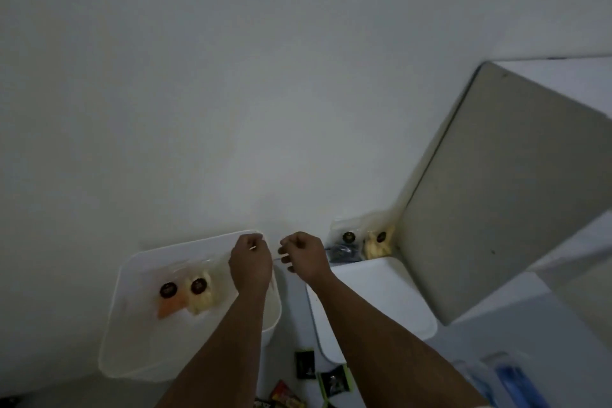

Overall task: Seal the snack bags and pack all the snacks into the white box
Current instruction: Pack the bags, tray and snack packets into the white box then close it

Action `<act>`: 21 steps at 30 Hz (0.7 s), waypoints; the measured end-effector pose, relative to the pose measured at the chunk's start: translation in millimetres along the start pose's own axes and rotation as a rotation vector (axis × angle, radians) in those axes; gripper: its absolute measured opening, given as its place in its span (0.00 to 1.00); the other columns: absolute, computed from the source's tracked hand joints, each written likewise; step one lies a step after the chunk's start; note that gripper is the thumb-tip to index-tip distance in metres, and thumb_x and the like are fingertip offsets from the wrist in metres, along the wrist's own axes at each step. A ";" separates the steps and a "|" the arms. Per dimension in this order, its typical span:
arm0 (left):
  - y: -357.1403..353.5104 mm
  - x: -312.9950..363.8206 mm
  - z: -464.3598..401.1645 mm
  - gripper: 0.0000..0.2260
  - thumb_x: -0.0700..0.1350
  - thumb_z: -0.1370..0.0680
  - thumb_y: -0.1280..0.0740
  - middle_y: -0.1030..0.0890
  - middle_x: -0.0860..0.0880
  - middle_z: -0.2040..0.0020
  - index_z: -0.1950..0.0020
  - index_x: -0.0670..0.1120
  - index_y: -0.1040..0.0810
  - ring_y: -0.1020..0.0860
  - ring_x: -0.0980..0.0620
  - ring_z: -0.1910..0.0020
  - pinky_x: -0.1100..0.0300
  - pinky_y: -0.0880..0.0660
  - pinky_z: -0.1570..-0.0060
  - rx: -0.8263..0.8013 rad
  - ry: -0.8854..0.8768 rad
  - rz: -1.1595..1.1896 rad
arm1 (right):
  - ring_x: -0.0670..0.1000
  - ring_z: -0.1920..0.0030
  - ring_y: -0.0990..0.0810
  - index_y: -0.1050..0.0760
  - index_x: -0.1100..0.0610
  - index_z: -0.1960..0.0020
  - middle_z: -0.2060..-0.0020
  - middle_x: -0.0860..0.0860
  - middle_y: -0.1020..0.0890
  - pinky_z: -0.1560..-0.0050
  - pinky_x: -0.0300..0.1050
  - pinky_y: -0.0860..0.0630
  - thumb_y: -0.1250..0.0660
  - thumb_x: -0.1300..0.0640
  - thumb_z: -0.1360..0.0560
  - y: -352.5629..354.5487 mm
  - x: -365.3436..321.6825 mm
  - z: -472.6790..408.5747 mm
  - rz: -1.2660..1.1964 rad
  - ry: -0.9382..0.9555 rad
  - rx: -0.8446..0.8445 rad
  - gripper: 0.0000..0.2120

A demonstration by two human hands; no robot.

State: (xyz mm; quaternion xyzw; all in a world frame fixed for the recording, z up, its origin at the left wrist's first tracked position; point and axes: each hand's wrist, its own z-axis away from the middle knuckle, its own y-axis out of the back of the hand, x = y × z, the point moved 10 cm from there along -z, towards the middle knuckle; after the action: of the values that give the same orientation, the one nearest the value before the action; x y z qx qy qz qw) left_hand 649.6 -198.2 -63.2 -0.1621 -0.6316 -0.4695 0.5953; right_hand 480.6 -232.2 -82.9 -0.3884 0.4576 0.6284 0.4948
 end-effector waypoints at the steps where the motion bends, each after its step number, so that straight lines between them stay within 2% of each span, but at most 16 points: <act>1: -19.2 9.3 7.8 0.10 0.42 0.20 0.38 0.16 0.47 0.45 0.45 0.47 0.17 0.20 0.44 0.46 0.59 0.31 0.52 -0.034 -0.015 -0.002 | 0.52 0.61 0.17 0.20 0.56 0.57 0.59 0.55 0.14 0.61 0.44 0.21 0.34 0.58 0.22 25.9 6.8 -3.8 0.012 -0.004 0.048 0.06; 4: -82.5 19.9 29.8 0.11 0.42 0.21 0.36 0.17 0.47 0.43 0.42 0.47 0.18 0.21 0.47 0.44 0.60 0.30 0.49 -0.167 -0.042 -0.030 | 0.56 0.57 0.17 0.20 0.57 0.59 0.62 0.53 0.16 0.55 0.50 0.21 0.34 0.56 0.25 106.7 31.5 -13.3 0.107 -0.024 0.196 0.07; 6: -124.0 17.4 42.7 0.11 0.42 0.21 0.35 0.18 0.46 0.40 0.40 0.45 0.19 0.21 0.46 0.41 0.60 0.29 0.45 -0.247 -0.038 -0.069 | 0.56 0.56 0.19 0.21 0.59 0.57 0.61 0.51 0.18 0.55 0.47 0.24 0.35 0.57 0.24 157.0 50.3 -18.8 0.137 -0.053 0.267 0.07; 8: -156.5 7.4 49.3 0.14 0.42 0.21 0.33 0.20 0.44 0.37 0.37 0.44 0.21 0.22 0.45 0.38 0.57 0.29 0.41 -0.325 -0.023 -0.114 | 0.53 0.50 0.20 0.20 0.59 0.50 0.53 0.52 0.18 0.51 0.42 0.27 0.32 0.57 0.24 196.1 69.7 -22.7 0.128 -0.110 0.324 0.07; 10: -191.0 -1.8 55.0 0.17 0.43 0.21 0.32 0.22 0.43 0.34 0.33 0.43 0.24 0.23 0.44 0.35 0.56 0.29 0.37 -0.389 -0.013 -0.181 | 0.56 0.43 0.20 0.21 0.58 0.44 0.43 0.55 0.18 0.47 0.42 0.28 0.30 0.54 0.25 234.8 96.3 -32.7 0.114 -0.180 0.372 0.12; 12: -217.7 -11.5 55.8 0.21 0.44 0.21 0.31 0.23 0.41 0.31 0.29 0.42 0.28 0.25 0.42 0.33 0.55 0.30 0.36 -0.422 0.006 -0.227 | 0.59 0.38 0.21 0.23 0.59 0.37 0.36 0.57 0.21 0.45 0.42 0.28 0.29 0.55 0.25 261.7 114.9 -44.6 0.121 -0.199 0.377 0.18; 15: -245.5 -26.0 49.0 0.29 0.46 0.22 0.29 0.29 0.40 0.26 0.23 0.41 0.35 0.29 0.41 0.28 0.52 0.33 0.31 -0.423 0.051 -0.262 | 0.60 0.32 0.26 0.31 0.59 0.27 0.32 0.58 0.24 0.36 0.46 0.29 0.28 0.54 0.25 287.5 133.2 -64.6 0.186 -0.227 0.347 0.28; 17: -257.8 -33.2 41.0 0.32 0.46 0.22 0.29 0.32 0.40 0.24 0.21 0.42 0.38 0.32 0.41 0.26 0.51 0.34 0.29 -0.403 0.078 -0.262 | 0.60 0.31 0.27 0.34 0.59 0.26 0.31 0.58 0.26 0.36 0.46 0.30 0.28 0.52 0.25 294.5 146.3 -81.9 0.197 -0.259 0.310 0.31; 21: -275.5 -44.4 18.9 0.33 0.45 0.22 0.29 0.29 0.38 0.26 0.21 0.42 0.39 0.27 0.40 0.30 0.50 0.30 0.32 -0.362 0.128 -0.226 | 0.59 0.32 0.27 0.35 0.58 0.25 0.30 0.56 0.27 0.39 0.46 0.29 0.25 0.51 0.28 294.8 164.8 -121.5 0.157 -0.303 0.268 0.36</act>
State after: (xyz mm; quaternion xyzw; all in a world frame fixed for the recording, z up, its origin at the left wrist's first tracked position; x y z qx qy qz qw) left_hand 438.4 -307.2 -210.7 -0.1645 -0.5118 -0.6483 0.5392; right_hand 162.4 -331.9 -215.6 -0.1835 0.4864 0.6495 0.5548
